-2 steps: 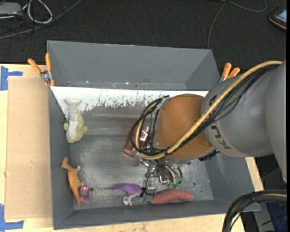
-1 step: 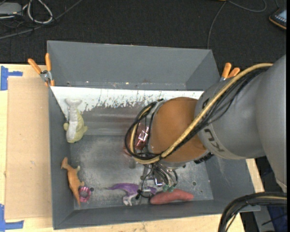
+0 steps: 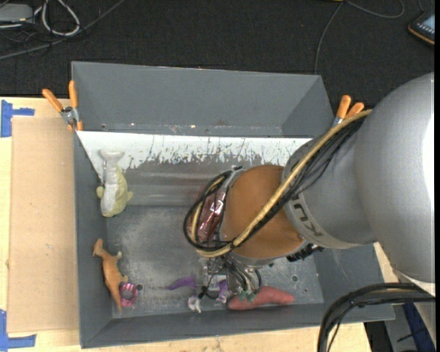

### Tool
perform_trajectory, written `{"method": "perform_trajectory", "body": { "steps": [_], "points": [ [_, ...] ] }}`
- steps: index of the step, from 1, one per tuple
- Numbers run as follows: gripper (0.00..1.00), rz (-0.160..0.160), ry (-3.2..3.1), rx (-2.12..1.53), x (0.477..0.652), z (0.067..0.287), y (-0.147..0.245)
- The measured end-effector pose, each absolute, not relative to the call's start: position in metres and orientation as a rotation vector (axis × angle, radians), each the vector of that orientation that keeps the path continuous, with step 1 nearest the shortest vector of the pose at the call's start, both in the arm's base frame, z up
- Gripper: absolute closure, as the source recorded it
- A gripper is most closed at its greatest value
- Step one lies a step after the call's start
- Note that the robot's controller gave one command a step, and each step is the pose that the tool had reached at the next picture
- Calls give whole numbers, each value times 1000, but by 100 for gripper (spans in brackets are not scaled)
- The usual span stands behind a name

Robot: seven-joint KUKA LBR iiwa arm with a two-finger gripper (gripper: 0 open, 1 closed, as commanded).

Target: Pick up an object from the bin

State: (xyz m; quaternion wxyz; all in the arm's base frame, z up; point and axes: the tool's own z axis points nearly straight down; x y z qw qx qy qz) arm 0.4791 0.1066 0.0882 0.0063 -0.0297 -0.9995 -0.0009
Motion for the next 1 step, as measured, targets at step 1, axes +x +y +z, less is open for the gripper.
{"method": "perform_trajectory", "body": {
  "steps": [1],
  "points": [
    [100, -3, -3128, -95, 479, 88, 107]
  ]
}}
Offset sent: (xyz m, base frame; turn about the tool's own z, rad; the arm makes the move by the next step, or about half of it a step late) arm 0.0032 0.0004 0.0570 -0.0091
